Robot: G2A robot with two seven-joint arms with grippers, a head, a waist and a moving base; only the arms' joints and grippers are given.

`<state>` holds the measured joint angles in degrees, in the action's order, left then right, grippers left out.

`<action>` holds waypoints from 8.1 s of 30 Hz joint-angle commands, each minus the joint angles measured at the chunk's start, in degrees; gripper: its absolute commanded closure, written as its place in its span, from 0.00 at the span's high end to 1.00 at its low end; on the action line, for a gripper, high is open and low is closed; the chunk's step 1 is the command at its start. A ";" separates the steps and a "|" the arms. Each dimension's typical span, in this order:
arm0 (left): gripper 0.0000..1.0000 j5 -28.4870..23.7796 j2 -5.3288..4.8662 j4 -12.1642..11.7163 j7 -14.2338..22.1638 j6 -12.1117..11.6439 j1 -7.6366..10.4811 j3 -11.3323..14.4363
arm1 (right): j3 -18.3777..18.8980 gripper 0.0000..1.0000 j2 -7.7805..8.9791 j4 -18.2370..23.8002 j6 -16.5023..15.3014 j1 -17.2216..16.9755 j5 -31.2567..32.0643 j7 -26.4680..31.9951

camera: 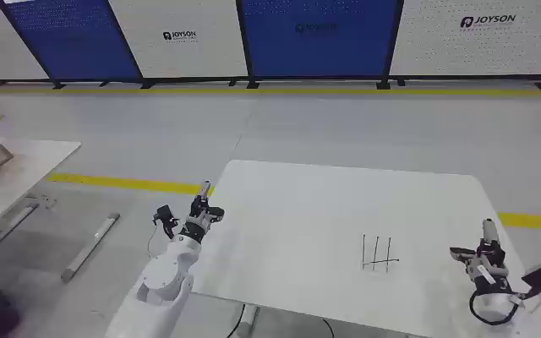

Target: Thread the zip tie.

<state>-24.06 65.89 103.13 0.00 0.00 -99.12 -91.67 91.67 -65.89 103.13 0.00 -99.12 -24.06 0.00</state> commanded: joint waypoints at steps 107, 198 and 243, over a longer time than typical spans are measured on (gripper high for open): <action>1.00 0.00 0.00 0.00 0.00 0.00 0.00 0.00 | -20.93 0.55 10.91 -35.92 -5.03 36.53 15.23 77.41; 1.00 0.00 0.00 0.00 0.00 0.00 0.00 0.00 | -30.11 0.31 10.69 -39.81 3.88 44.84 19.90 73.83; 1.00 0.00 0.00 0.00 0.00 0.00 0.00 0.00 | -29.83 0.00 11.53 -37.61 6.92 45.51 22.47 74.08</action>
<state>-24.06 65.89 103.13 0.00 0.00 -99.12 -91.67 61.77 -54.48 65.08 6.33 -53.43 -2.33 74.32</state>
